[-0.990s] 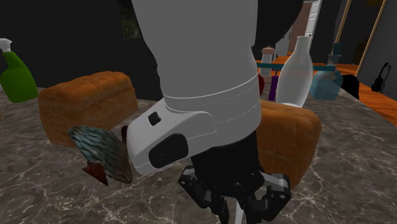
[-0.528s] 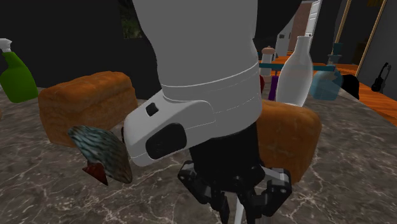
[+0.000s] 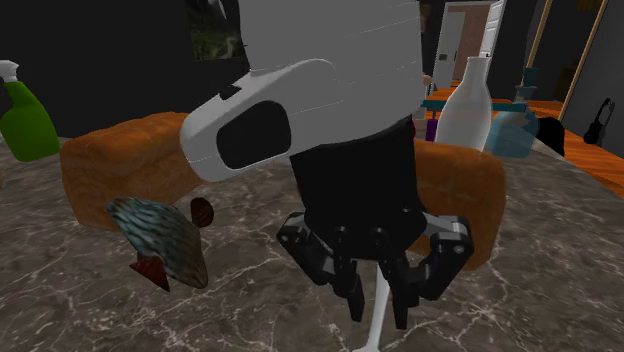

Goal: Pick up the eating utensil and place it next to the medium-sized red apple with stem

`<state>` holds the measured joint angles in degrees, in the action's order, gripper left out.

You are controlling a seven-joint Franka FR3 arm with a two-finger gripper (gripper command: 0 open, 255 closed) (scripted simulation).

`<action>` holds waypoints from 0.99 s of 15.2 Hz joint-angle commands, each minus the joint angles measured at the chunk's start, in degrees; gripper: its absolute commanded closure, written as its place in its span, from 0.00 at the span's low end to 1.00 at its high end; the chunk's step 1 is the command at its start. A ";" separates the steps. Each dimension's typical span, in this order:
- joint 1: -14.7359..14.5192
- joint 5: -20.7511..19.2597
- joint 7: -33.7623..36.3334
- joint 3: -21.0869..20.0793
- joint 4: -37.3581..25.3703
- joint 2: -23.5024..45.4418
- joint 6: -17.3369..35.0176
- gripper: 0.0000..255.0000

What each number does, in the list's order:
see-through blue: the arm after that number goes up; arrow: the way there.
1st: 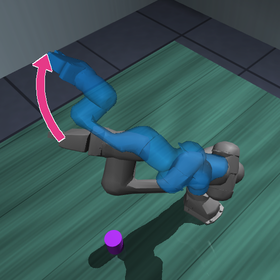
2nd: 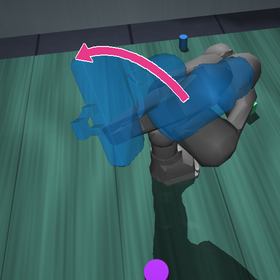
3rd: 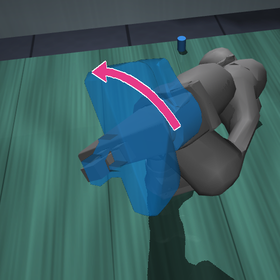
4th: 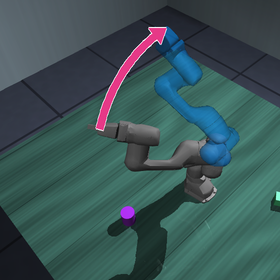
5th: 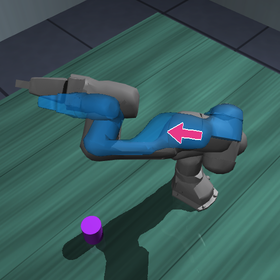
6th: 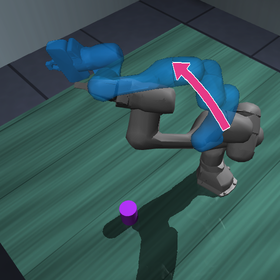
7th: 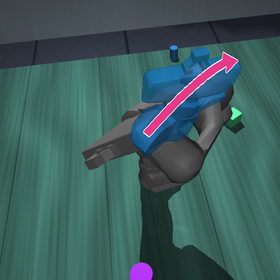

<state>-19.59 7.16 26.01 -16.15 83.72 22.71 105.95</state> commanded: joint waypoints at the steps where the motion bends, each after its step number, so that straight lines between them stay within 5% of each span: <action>1: -0.06 -0.06 0.28 -0.02 -1.58 0.04 -1.53 1.00; 15: -0.68 -0.63 2.33 -0.20 -13.92 1.10 -12.62 1.00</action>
<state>-20.19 6.58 28.16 -16.33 70.76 23.68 94.16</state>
